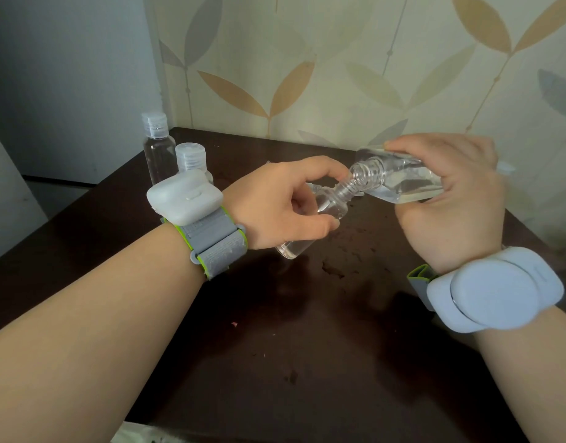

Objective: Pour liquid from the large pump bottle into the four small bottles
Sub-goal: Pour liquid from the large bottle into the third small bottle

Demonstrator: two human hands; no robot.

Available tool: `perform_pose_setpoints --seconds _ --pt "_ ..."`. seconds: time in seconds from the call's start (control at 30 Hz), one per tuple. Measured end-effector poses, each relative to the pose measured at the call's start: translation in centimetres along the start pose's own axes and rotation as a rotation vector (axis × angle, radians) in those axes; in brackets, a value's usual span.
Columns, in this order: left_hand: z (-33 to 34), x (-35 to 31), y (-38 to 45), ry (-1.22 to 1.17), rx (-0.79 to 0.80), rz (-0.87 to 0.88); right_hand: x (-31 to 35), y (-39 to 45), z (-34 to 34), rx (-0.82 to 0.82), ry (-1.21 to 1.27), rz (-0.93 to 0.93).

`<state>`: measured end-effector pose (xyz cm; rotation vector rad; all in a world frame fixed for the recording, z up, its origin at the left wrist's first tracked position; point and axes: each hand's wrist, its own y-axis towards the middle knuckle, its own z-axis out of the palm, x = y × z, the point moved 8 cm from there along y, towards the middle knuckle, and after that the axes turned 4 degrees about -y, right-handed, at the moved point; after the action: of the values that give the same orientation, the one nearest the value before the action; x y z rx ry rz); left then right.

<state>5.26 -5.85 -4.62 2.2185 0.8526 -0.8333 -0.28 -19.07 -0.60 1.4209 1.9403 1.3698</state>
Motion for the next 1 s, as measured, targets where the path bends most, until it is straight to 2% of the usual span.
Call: perform_pose_setpoints --seconds 1.0 --pt "-0.03 -0.02 -0.03 0.045 -0.005 -0.015 -0.06 -0.04 0.08 0.001 -0.021 0.011"
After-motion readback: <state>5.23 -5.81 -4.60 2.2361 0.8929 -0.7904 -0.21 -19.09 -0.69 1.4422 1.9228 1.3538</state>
